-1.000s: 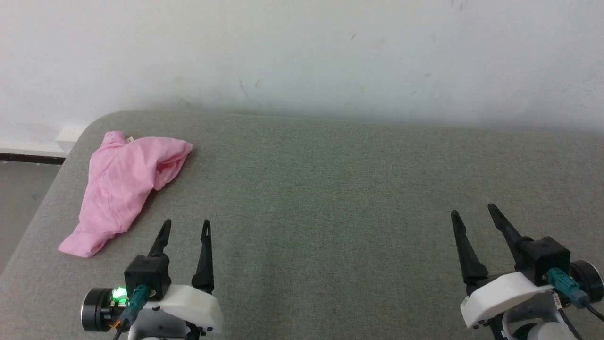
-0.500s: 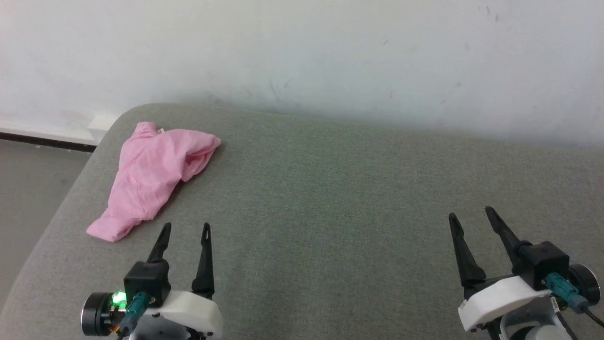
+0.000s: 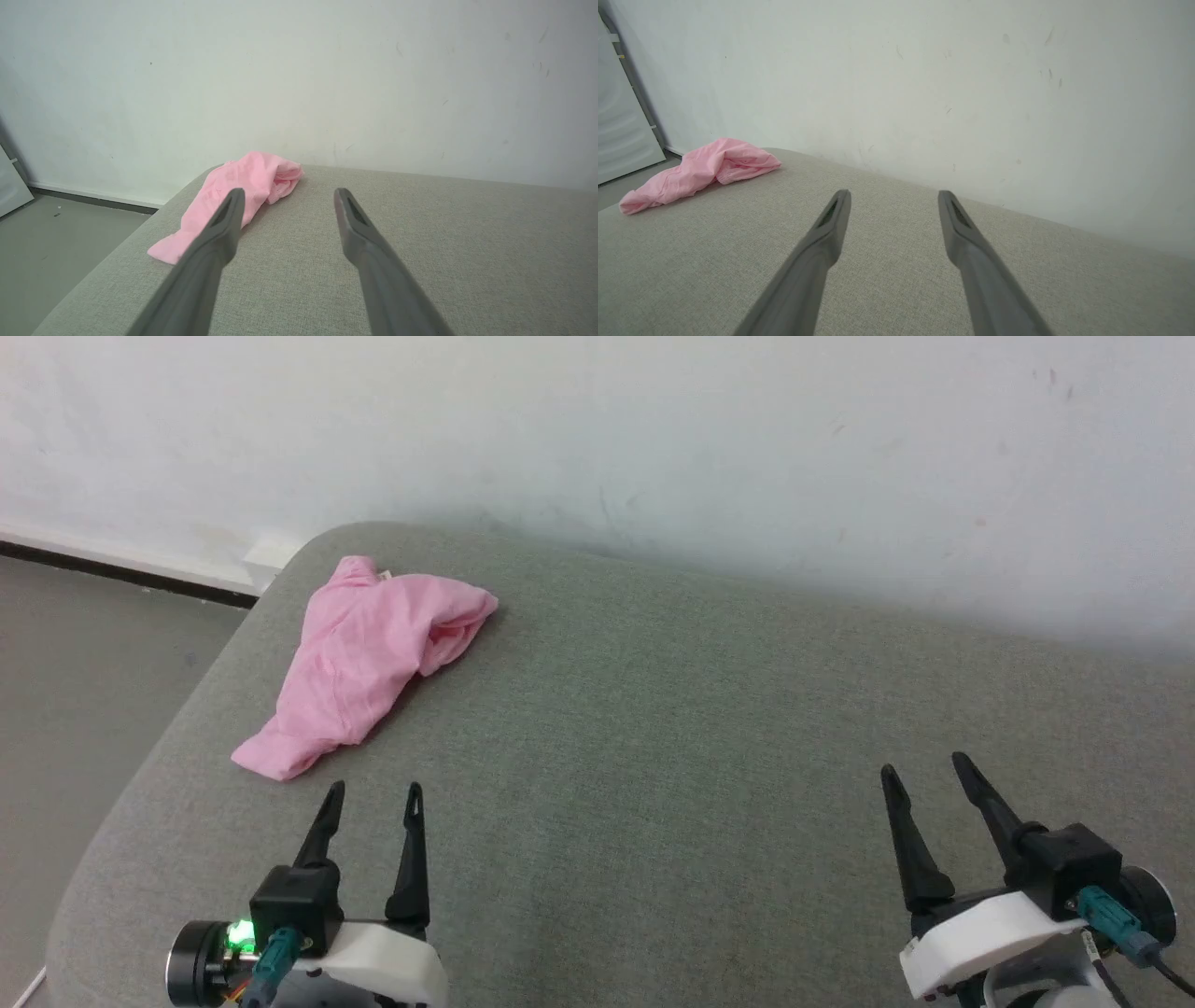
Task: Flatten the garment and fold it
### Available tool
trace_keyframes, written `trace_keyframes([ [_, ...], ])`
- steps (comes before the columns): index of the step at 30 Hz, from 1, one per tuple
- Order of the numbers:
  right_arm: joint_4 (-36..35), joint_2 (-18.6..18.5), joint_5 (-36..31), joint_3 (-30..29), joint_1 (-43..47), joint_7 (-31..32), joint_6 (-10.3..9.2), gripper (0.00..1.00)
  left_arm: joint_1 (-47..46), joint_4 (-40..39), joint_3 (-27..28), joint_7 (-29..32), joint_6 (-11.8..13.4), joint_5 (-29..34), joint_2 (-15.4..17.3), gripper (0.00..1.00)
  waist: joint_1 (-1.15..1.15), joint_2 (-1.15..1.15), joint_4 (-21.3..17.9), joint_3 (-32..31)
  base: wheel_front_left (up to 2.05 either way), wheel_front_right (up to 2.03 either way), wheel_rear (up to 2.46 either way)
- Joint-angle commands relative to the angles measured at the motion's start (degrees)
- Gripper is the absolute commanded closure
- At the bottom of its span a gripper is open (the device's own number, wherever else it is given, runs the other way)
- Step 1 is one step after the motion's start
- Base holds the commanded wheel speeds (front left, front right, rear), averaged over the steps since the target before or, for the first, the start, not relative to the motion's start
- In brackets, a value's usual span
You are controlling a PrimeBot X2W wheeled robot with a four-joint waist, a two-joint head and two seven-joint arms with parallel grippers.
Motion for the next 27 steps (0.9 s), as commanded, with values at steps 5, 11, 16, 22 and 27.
trace_keyframes([
  [5,0.56,0.13,0.85,0.52,0.76,-1.10,-0.07,0.00,0.97,-0.24,-0.33,-1.06,0.52,-0.18,-0.12,0.00,0.00,0.00,2.33,-0.15,0.00,0.00,0.00],
  [11,0.95,0.15,1.21,0.87,0.90,-1.82,-0.08,0.00,1.43,-0.37,-0.54,-1.78,0.49,-0.11,-0.12,0.00,0.00,0.00,4.26,-0.36,0.00,0.00,0.00],
  [16,1.09,0.16,1.57,1.06,0.91,-2.42,-0.08,0.00,1.59,-0.54,-0.82,-2.38,0.51,-0.04,-0.14,0.00,0.00,0.00,5.97,-0.34,0.00,0.00,0.00],
  [22,1.34,0.17,2.10,1.31,1.05,-3.13,-0.09,0.00,1.82,-0.79,-0.96,-3.09,0.77,-0.10,-0.15,0.00,0.00,0.00,7.99,-0.45,0.00,0.00,0.00],
  [27,1.63,0.18,2.49,1.51,1.29,-3.73,-0.10,0.00,2.19,-0.93,-1.16,-3.69,0.88,-0.13,-0.16,0.00,0.00,0.00,9.58,-0.61,0.00,0.00,0.00],
])
